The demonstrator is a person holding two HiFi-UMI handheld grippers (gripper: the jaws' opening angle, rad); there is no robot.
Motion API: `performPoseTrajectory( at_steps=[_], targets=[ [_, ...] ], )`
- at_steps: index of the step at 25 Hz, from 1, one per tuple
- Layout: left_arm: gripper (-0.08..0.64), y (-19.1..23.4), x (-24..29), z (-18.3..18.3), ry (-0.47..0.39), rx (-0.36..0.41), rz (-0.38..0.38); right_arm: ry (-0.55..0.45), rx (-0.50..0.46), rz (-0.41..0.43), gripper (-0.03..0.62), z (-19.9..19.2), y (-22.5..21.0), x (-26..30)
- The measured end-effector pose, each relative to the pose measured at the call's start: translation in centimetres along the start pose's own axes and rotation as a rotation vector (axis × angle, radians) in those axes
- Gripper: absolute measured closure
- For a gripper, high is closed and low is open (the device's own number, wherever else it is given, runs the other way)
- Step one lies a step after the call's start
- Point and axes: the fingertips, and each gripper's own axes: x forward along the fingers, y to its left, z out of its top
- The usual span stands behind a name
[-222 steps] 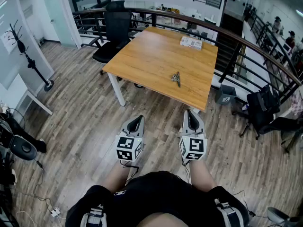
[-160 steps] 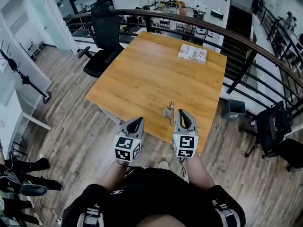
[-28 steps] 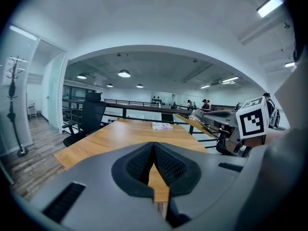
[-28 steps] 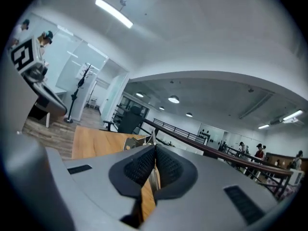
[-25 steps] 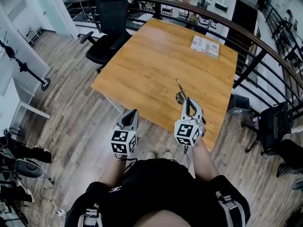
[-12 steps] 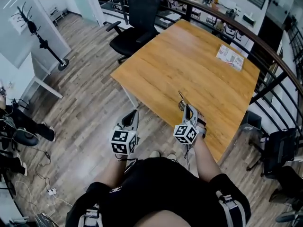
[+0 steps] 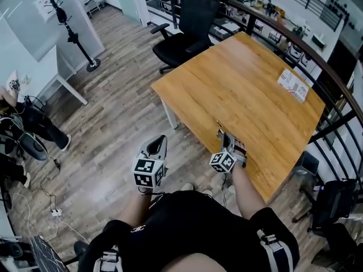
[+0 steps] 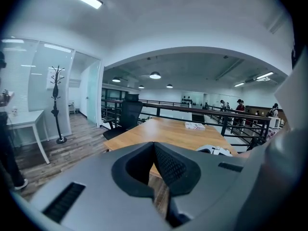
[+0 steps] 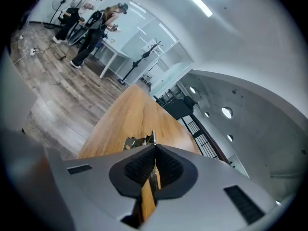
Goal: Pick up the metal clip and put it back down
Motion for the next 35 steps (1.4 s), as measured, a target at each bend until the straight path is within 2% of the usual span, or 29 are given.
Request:
performPoseTrajectory(
  at_steps=[5,10,13,16,17,21,25,26,30,33,35],
  targets=[
    [0.549,0.7,-1.2,-0.6,-0.005,-0.008,0.021,0.049,-0.016,0.037,0.574,-0.9,2.4,2.0],
    [0.549,1.6,-1.8,-0.4,-0.006,-0.017,0.038,0.1,-0.009,0.012,0.571,-0.8,2.7,3.7],
    [0.549,1.9,-2.1,-0.4,-0.009,-0.021,0.047,0.123,-0.002,0.028,0.563,-1.0,3.0,4.6],
    [0.549,2.3,-2.6,-1.0,-0.007,-0.03,0.057,0.158,0.074,0.091,0.543,-1.5,4.1,5.1],
    [0.549,2.4,-2.6,-1.2,-0.005,-0.033,0.06,0.161,0.101,0.112,0.494,-1.5,4.4,5.1],
    [0.549,2.3,-2.7,-1.3,-0.006,-0.035,0.054,0.139,0.228,0.127,0.378,-0.6,3.9,4.3],
    [0.549,2.1,-2.0,-1.0,-0.011,-0.032,0.033,0.061,0.358,0.104,0.374,2.3,1.7,2.4],
    [0.549,1.9,-1.7,-0.9,-0.013,-0.03,0.025,0.035,0.397,0.096,0.376,3.1,0.8,1.8],
    [0.549,0.9,-0.6,-0.3,-0.017,-0.023,-0.016,-0.084,0.589,0.073,0.454,6.3,-3.6,-1.7],
    [0.549,-0.2,0.4,0.0,-0.018,-0.014,-0.051,-0.202,0.709,0.006,0.576,8.2,-8.1,-5.1],
    [0.549,-1.1,1.1,0.2,-0.022,-0.006,-0.078,-0.268,0.757,-0.028,0.577,8.9,-10.6,-7.2]
  ],
)
